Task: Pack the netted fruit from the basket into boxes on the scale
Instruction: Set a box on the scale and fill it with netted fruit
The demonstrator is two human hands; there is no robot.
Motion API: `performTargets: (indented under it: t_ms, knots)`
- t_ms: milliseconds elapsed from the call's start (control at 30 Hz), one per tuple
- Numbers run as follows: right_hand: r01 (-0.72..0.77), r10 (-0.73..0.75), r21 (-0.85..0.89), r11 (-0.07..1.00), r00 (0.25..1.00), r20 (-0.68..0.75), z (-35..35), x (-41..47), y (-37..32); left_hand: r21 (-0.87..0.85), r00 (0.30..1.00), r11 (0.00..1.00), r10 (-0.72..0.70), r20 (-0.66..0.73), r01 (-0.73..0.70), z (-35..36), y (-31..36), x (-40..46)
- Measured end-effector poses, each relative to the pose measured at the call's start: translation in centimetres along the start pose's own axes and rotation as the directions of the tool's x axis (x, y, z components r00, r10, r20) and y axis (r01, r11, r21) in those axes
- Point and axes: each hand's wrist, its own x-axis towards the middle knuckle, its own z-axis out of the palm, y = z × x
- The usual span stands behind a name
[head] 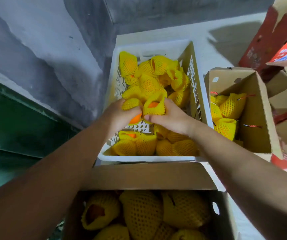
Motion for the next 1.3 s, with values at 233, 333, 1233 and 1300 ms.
performTargets:
  t_ms: [233,333,1233,1300]
  knots:
    - [0.190,-0.180,0.053,0.980,0.973,-0.147,-0.9,-6.8,-10.2,-0.702,0.985,0.694,-0.065,0.162,0.162,-0.8,2.4,-10.2]
    - [0.280,-0.276,-0.011,0.960,0.940,-0.200,0.8,-11.0,-13.2,-0.870,0.997,0.494,0.066,0.050,0.011,-0.7,1.1,-14.7]
    - [0.184,-0.171,0.186,0.965,0.982,-0.086,25.5,-36.0,-17.4,-0.953,0.960,0.285,0.279,-0.019,-0.102,0.4,-14.8,-43.9]
    - [0.213,-0.189,0.190,0.958,0.972,-0.140,26.6,-36.4,-17.9,-0.941,0.949,0.293,0.305,-0.076,-0.170,0.4,-15.0,-44.5]
